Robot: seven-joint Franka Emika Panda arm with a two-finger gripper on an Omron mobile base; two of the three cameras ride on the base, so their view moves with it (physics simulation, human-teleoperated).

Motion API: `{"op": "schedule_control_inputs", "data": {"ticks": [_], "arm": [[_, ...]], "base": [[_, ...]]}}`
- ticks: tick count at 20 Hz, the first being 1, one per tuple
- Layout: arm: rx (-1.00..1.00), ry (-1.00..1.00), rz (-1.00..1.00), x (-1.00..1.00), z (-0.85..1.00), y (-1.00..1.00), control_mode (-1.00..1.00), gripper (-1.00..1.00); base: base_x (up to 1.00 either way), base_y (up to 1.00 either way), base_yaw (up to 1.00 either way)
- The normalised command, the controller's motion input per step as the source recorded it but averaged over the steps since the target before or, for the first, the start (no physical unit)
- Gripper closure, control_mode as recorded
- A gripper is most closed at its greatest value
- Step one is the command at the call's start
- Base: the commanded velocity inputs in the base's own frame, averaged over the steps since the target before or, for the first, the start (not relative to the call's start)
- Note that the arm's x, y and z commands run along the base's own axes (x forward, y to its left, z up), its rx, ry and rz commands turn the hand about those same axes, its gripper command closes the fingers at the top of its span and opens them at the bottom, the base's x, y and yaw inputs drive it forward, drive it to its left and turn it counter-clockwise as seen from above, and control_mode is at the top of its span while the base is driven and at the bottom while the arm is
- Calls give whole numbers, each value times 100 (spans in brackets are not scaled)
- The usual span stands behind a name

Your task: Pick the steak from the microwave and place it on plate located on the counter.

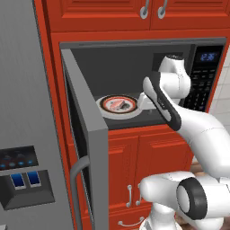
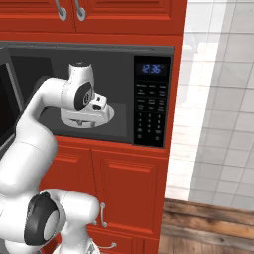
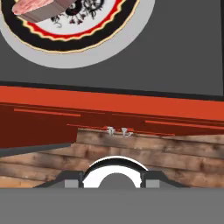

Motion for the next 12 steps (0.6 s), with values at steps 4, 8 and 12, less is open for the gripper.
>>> {"op": "schedule_control_inputs", "data": {"ticks": [4, 8, 12], "arm": [[0, -4, 0, -27, 0, 0, -100, -100], [0, -21, 0, -75, 1, 0, -100, -100], [0, -34, -14, -36, 7, 20, -100, -100]], "base": [[0, 0, 0], [0, 0, 0], [0, 0, 0]]}}
